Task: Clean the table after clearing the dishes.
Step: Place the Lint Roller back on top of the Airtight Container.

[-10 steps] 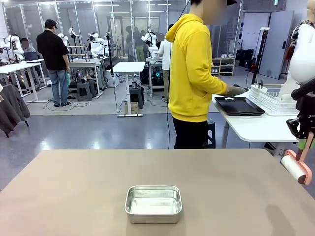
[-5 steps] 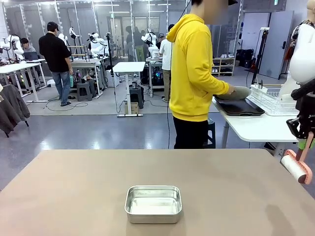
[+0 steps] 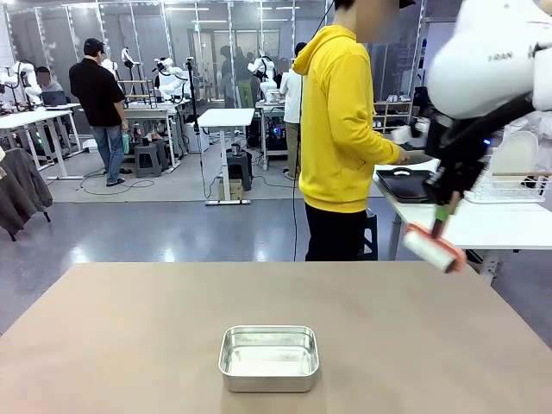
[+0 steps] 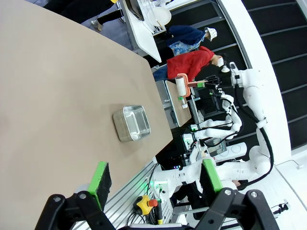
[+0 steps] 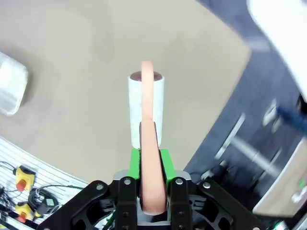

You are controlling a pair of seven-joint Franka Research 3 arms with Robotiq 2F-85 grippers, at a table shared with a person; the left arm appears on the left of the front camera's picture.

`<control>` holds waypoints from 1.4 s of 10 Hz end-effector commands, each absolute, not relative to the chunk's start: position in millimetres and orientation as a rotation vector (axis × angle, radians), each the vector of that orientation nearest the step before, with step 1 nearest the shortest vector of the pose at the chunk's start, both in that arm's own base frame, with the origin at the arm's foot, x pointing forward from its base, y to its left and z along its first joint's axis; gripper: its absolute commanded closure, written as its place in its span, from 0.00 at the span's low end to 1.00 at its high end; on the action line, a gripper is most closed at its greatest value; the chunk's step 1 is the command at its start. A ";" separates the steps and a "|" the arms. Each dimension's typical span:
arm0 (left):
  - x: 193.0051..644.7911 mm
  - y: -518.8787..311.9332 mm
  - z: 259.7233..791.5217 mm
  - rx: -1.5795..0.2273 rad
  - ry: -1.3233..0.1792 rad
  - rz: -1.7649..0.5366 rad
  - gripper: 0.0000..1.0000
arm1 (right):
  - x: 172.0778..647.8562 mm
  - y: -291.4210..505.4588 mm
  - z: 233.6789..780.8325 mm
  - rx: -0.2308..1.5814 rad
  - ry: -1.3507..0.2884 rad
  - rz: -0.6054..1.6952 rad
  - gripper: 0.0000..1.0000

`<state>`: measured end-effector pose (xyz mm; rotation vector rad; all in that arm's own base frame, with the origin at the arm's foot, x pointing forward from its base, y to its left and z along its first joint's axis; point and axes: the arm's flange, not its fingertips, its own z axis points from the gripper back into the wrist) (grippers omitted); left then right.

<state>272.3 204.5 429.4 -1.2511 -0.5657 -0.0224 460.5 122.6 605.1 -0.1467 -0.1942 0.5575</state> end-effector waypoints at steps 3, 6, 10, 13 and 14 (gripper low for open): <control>269.9 205.9 430.7 -1.259 -0.575 -0.024 0.05 | 448.6 238.6 618.3 -0.169 -0.221 1.054 0.79; 269.9 205.9 430.7 -1.259 -0.575 -0.024 0.05 | 415.1 328.5 595.7 -0.104 -0.194 1.376 0.79; 269.9 205.9 430.7 -1.259 -0.575 -0.024 0.05 | 372.5 396.9 558.8 -0.072 -0.118 1.563 0.79; 269.9 205.9 430.7 -1.259 -0.575 -0.024 0.05 | 368.2 403.3 552.2 -0.086 -0.116 1.531 0.79; 269.9 205.9 430.7 -1.259 -0.575 -0.024 0.05 | 368.2 403.3 552.2 -0.086 -0.116 1.531 0.79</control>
